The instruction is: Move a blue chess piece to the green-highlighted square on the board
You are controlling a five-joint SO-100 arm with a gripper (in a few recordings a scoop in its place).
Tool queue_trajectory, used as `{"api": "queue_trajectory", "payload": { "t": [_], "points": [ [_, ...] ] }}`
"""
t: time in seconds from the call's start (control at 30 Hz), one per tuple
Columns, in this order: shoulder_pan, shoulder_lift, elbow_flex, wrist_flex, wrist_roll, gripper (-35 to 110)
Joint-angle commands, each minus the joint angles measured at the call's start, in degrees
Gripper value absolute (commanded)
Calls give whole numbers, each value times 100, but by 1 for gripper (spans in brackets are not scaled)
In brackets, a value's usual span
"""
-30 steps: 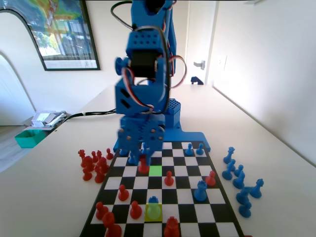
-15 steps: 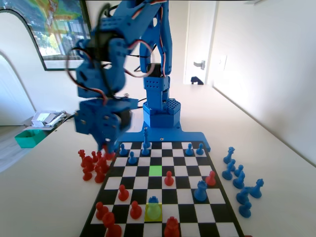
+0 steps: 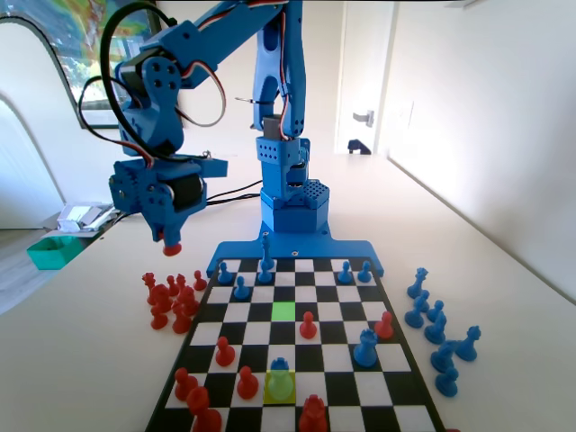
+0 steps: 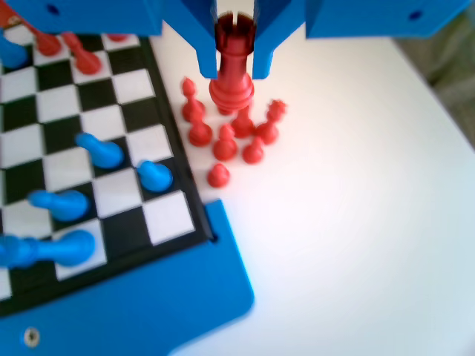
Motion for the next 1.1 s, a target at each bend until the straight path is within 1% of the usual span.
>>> {"api": "queue_trajectory", "payload": {
  "t": [0.0,0.13,0.4,0.7,0.93,1.07],
  "points": [
    [299,457,9,114,-185,4],
    [448,431,229,-70,-237,4],
    [650,176,993,-1107,-404,4],
    [580,-519,1248,-2188,-264,4],
    [501,-914,1397,-2874,-202,4],
    [501,-1072,1433,-3094,-237,4]
  ]
}}
